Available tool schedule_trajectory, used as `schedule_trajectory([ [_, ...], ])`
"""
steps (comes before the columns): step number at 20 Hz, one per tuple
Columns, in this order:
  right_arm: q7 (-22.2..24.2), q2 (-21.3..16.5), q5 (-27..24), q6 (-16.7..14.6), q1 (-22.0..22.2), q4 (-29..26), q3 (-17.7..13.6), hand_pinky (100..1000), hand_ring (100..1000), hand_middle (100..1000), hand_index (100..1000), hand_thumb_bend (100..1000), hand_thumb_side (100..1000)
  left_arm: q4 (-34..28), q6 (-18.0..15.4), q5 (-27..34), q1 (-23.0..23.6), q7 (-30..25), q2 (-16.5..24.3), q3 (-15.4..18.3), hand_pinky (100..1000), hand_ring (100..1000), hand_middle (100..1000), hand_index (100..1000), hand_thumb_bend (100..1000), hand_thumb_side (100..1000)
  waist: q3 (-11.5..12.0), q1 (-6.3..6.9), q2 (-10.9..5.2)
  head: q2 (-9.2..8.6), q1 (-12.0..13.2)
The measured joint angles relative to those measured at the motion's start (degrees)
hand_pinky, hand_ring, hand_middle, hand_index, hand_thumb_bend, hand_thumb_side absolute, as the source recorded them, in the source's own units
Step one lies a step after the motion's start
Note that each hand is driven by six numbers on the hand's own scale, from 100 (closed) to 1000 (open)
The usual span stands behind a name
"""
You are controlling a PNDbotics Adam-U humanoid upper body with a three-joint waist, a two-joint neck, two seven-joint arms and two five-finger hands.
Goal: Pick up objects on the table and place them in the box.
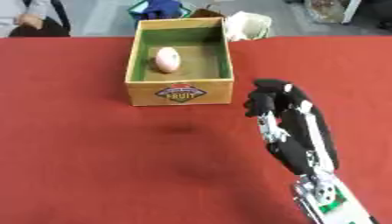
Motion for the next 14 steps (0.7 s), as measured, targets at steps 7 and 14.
schedule_trajectory([
  [7,1.39,0.28,-0.33,0.04,0.45,0.0,-0.6,344,496,510,728,100,439,0.0,-0.03,-0.21,-0.26,0.05,0.0,0.01,383,325,360,498,100,495,0.2,0.0,-0.12,0.0,0.28],
  [14,1.76,1.56,-1.65,2.2,1.3,0.0,-0.59,368,492,500,724,100,430,0.0,0.12,-0.23,-0.32,0.48,0.0,0.22,382,324,359,497,100,494,0.66,-0.12,-0.12,0.46,0.3],
])
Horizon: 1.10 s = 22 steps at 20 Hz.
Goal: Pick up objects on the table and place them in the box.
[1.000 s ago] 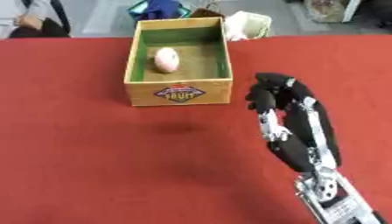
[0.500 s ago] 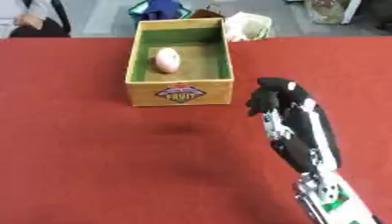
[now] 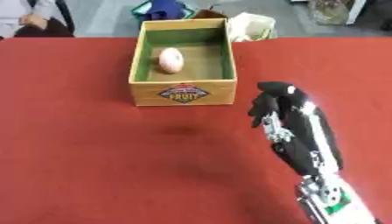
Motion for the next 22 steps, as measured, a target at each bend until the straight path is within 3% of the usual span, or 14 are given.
schedule_trajectory([
  [9,-0.32,1.29,-0.08,1.4,0.52,0.0,-0.02,382,487,495,719,100,425,0.0,0.12,-0.24,0.01,0.34,0.05,0.16,382,324,359,497,100,491,0.41,-0.43,-0.01,-0.08,0.01],
  [22,0.03,1.3,0.07,1.06,0.68,0.0,-0.06,385,483,488,712,100,425,0.0,0.14,-0.41,0.01,0.65,0.05,0.2,381,324,359,497,100,490,0.29,-0.38,-0.02,-0.59,0.47],
])
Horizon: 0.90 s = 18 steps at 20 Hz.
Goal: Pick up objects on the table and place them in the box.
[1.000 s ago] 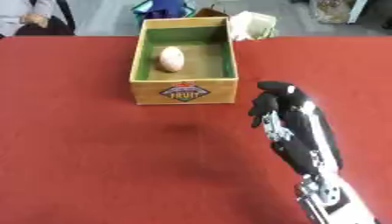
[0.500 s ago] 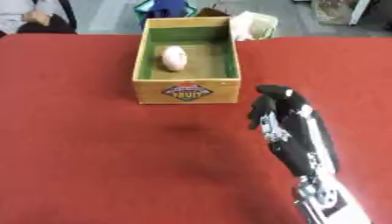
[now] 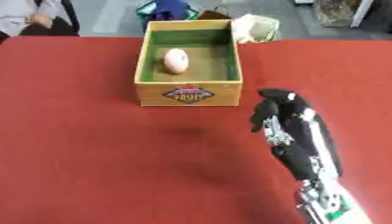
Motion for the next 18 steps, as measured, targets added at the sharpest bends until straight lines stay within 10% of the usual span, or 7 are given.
schedule_trajectory([
  [18,0.16,1.09,0.06,0.93,-0.26,0.0,-0.8,415,485,479,700,100,368,0.0,0.19,-0.54,0.11,0.56,0.01,0.32,379,324,358,499,100,488,-0.95,0.32,-1.07,1.14,0.33],
])
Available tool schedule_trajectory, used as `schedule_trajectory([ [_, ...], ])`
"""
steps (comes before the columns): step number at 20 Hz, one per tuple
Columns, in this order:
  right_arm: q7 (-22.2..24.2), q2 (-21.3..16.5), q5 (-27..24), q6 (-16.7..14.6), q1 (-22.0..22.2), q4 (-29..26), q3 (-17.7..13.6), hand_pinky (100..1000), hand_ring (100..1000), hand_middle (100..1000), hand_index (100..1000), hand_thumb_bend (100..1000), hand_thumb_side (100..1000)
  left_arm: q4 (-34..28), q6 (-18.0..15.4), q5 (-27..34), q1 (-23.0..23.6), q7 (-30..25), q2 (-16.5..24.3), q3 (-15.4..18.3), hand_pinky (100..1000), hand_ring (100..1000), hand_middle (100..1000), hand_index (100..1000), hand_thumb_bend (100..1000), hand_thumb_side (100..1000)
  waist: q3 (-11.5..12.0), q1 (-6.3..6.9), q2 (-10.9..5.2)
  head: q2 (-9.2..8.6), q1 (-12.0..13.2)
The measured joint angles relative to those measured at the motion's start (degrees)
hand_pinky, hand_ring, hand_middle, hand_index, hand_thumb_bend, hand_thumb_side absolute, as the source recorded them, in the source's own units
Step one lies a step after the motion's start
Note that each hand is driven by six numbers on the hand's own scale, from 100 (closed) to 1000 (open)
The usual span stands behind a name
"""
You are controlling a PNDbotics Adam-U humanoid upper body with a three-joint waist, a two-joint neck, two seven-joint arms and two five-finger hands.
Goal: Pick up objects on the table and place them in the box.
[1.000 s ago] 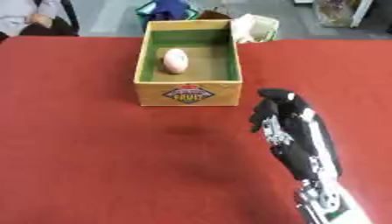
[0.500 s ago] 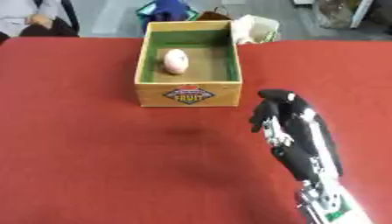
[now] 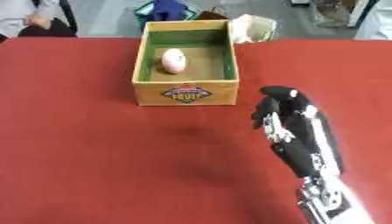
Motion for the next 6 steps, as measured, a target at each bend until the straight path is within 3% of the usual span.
schedule_trajectory([
  [6,0.03,0.55,1.15,0.44,1.31,0.0,-0.29,426,485,478,699,100,368,0.0,0.11,-0.13,0.13,0.23,0.0,0.33,378,322,357,500,100,486,-0.11,-0.15,-0.56,0.49,-0.04],
])
